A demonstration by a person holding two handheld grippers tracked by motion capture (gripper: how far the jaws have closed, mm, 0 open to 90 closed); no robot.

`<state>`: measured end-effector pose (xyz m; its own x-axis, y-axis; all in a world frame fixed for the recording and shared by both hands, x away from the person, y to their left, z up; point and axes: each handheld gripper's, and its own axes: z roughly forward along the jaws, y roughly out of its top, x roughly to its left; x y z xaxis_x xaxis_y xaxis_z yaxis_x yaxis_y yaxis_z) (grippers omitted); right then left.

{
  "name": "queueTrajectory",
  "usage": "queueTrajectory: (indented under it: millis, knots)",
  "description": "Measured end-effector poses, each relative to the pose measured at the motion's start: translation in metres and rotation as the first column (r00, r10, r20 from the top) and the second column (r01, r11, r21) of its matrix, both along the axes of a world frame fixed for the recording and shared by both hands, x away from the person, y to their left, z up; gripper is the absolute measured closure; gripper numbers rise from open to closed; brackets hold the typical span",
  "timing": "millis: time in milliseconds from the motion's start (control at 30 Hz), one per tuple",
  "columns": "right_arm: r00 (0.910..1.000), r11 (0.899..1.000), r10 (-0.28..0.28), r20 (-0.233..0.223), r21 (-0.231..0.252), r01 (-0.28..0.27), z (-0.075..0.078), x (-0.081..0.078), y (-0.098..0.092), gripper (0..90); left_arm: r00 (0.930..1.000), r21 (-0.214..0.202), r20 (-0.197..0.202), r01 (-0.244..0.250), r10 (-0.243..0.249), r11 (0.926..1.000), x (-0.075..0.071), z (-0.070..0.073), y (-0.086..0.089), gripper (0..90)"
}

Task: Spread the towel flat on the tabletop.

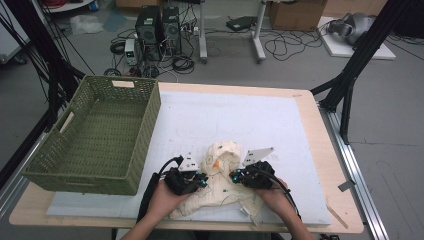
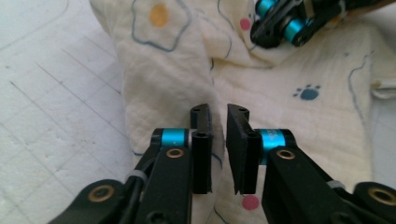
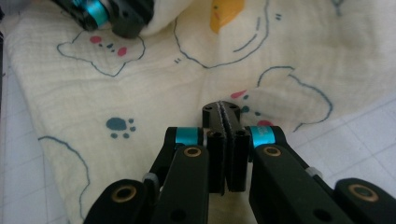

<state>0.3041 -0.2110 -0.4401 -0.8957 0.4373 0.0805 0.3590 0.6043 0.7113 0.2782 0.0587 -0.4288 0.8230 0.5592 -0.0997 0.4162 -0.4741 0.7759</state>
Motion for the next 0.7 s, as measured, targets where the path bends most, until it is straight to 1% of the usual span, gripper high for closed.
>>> queueTrajectory:
  millis: [100,200,300,367,400,433,467,567,667,700]
  knots:
    - [0.9999,1.000,0.006,0.012,-0.013,-0.006,0.000,-0.004,-0.001,89.5,0.9998,-0.031,0.018,-0.012,0.012,0.9995,0.003,0.011,0.007,76.5]
    - [0.9996,0.999,0.015,0.025,-0.031,-0.015,0.001,-0.008,-0.001,89.4,0.9988,-0.047,0.039,-0.028,0.030,0.9985,0.009,0.021,0.012,76.2]
    - [0.9993,0.999,0.027,0.026,-0.044,-0.026,0.002,-0.011,-0.002,89.5,0.9961,-0.068,0.060,-0.062,0.066,0.9958,0.017,0.028,0.016,77.4]
    - [0.9988,0.998,0.036,0.033,-0.049,-0.034,0.002,-0.012,-0.003,89.5,0.9927,-0.084,0.071,-0.092,0.098,0.9922,0.022,0.031,0.018,79.0]
    - [0.9990,0.998,0.034,0.030,-0.049,-0.033,0.002,-0.013,-0.004,89.4,0.9907,-0.091,0.079,-0.104,0.111,0.9904,0.023,0.031,0.018,79.5]
    - [0.9989,0.998,0.039,0.027,-0.048,-0.037,0.002,-0.013,-0.005,89.4,0.9875,-0.105,0.085,-0.124,0.133,0.9867,0.026,0.031,0.019,80.4]
    - [0.9989,0.998,0.039,0.027,-0.043,-0.038,0.001,-0.014,-0.006,89.4,0.9855,-0.108,0.085,-0.137,0.147,0.9846,0.028,0.031,0.019,80.4]
    - [0.9989,0.999,0.039,0.024,-0.038,-0.038,0.001,-0.016,-0.009,89.4,0.9800,-0.101,0.085,-0.171,0.180,0.9800,0.036,0.026,0.018,81.3]
    - [0.9988,0.998,0.040,0.027,-0.039,-0.039,0.001,-0.017,-0.011,89.4,0.9801,-0.074,0.060,-0.184,0.189,0.9800,0.046,0.018,0.015,83.4]
    - [0.9988,0.998,0.042,0.025,-0.037,-0.041,0.001,-0.017,-0.011,89.4,0.9813,-0.062,0.041,-0.185,0.188,0.9808,0.050,0.013,0.013,84.3]
